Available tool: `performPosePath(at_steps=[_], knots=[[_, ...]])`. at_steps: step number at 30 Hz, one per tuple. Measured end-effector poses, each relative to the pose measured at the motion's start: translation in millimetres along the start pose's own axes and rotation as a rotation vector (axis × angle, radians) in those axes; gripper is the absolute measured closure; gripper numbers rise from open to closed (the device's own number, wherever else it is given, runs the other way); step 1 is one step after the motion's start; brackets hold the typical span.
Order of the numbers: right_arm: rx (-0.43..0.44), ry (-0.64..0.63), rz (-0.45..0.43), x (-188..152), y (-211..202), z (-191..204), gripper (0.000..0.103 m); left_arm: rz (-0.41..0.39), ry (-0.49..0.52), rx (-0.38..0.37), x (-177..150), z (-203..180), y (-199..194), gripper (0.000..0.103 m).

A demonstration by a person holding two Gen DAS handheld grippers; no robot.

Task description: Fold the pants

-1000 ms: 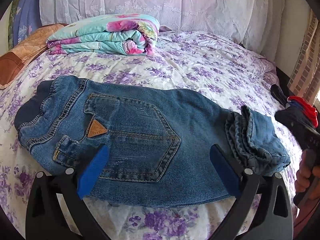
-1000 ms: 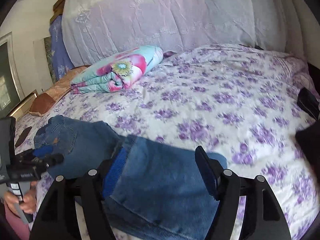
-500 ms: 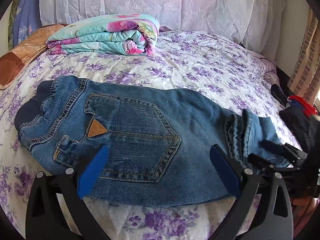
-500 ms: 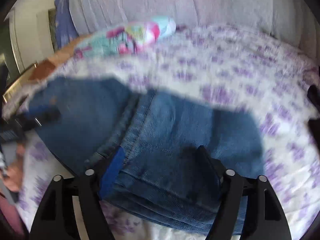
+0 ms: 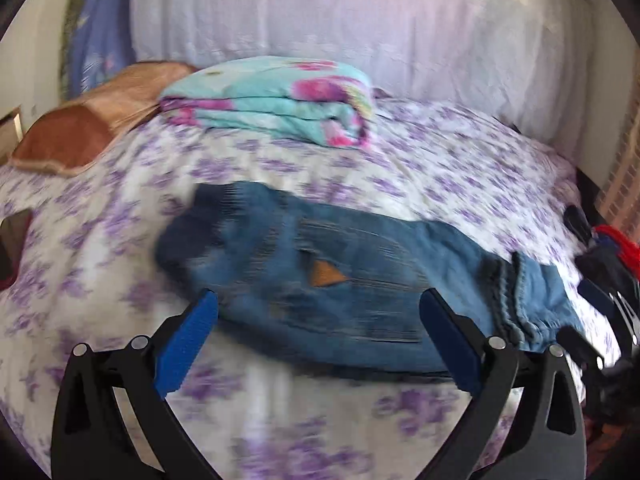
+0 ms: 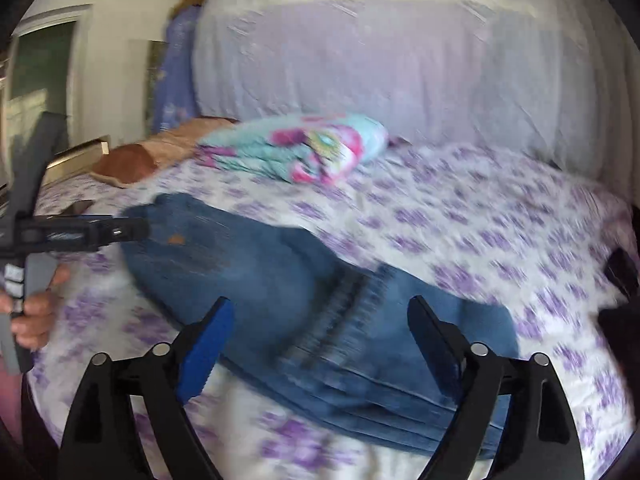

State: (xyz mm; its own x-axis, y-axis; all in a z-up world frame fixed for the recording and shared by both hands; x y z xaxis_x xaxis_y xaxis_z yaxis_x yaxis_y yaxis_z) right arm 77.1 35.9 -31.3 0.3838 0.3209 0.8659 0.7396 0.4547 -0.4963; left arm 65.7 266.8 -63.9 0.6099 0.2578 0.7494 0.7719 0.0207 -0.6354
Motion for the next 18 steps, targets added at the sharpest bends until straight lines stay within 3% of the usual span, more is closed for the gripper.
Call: performPosePath(at_steps=[3, 6, 11, 15, 18], knots=[[0.109, -0.095, -0.003, 18, 13, 46, 0.012, 0.029, -0.125, 0.020, 0, 48, -5, 0.004], [0.145, -0.278, 0.023, 30, 36, 97, 0.012, 0.057, -0.234, 0.016, -5, 85, -8, 0.004], [0.115, -0.543, 0.113, 25, 79, 164, 0.013, 0.076, -0.331, 0.002, -7, 123, -15, 0.004], [0.075, -0.641, 0.186, 17, 111, 187, 0.014, 0.091, -0.350, -0.045, -2, 130, -15, 0.004], [0.019, -0.691, 0.190, 17, 126, 194, 0.014, 0.108, -0.373, -0.093, 2, 134, -8, 0.004]])
Point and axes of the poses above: each gripper's, at about its wrist camera, not at the fingertips, and y roughly the way its jaws point, z to its left, x to its top, the point moved 2 cm from there along y, roughly the way its jaws point
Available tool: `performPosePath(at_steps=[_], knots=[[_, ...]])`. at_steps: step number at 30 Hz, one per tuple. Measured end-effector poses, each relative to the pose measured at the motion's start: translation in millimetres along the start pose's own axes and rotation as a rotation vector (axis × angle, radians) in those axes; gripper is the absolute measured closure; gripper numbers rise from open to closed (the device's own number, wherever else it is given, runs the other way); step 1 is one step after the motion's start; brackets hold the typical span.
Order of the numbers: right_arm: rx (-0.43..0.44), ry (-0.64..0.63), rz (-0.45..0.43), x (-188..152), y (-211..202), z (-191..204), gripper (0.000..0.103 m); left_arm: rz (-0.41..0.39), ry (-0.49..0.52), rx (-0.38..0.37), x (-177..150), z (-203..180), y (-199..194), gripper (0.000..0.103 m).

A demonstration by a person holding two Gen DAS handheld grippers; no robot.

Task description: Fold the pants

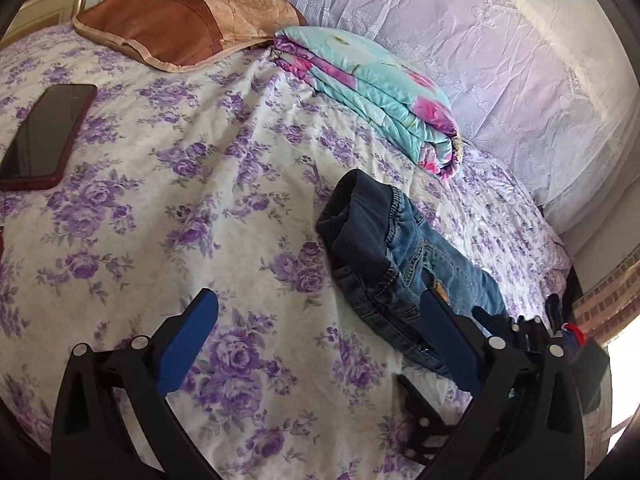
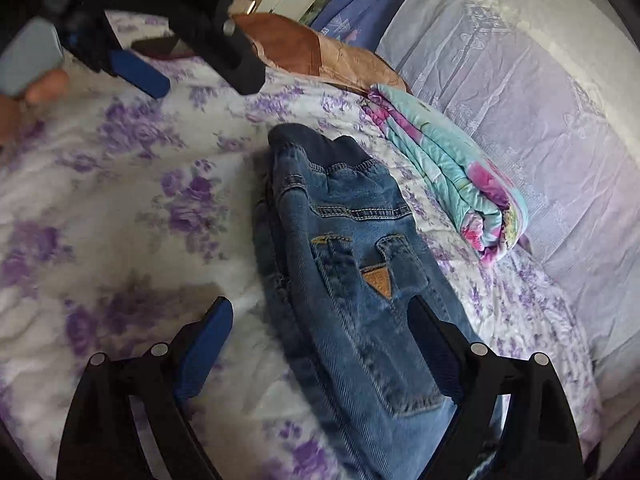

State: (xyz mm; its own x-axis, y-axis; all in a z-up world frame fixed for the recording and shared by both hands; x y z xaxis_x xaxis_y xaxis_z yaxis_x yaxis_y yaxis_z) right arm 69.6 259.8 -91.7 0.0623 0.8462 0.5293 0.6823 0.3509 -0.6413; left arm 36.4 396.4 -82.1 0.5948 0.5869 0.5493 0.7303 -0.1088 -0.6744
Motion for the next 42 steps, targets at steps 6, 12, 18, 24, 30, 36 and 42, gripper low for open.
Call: performPosePath(at_steps=[6, 12, 18, 24, 30, 36, 42], knots=[[0.010, 0.087, 0.024, 3, 29, -14, 0.030, 0.062, -0.044, -0.089, 11, -1, 21, 0.004], [0.000, 0.146, -0.016, 0, 22, -24, 0.061, 0.131, -0.055, -0.155, 18, -10, 39, 0.004], [0.029, 0.224, -0.061, -2, 12, -40, 0.072, 0.232, -0.118, -0.262, 19, -17, 62, 0.004], [0.043, 0.238, -0.076, -4, 11, -42, 0.072, 0.280, -0.193, -0.301, 24, -17, 65, 0.004], [0.052, 0.248, -0.082, -4, 11, -43, 0.072, 0.323, -0.211, -0.332, 20, -24, 81, 0.004], [0.057, 0.248, -0.089, -5, 10, -45, 0.072, 0.333, -0.239, -0.419, 24, -36, 105, 0.019], [0.019, 0.216, -0.095, -5, 5, -41, 0.057, 0.299, -0.174, -0.405, 29, -39, 99, 0.056]])
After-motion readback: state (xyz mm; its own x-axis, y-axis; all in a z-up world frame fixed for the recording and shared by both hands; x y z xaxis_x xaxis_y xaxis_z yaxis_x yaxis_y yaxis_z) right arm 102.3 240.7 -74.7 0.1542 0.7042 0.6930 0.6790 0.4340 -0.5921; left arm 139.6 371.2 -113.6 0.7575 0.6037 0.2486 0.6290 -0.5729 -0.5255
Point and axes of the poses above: each gripper's, at about its wrist camera, not at the fingertips, and y roughly the way its jaws point, z to its left, x to its top, the point moved 2 cm from there along y, roughly the way its jaws point
